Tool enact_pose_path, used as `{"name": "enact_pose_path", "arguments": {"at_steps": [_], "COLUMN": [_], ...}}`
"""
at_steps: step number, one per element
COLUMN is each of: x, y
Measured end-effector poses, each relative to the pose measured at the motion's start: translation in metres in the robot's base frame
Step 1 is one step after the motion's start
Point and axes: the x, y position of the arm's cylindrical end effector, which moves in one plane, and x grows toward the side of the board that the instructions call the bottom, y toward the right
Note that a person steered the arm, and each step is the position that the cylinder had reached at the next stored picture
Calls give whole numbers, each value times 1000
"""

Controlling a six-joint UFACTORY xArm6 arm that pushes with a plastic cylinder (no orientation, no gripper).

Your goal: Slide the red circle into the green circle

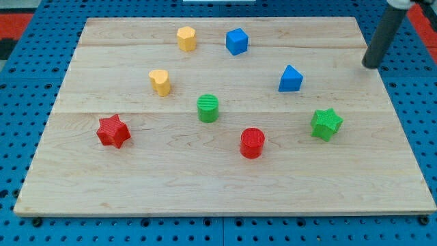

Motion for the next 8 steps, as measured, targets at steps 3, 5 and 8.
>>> {"name": "enact_pose_path", "arguments": {"at_steps": [3, 5, 8], "x": [202, 204, 205], "y": [-83, -113, -111]}}
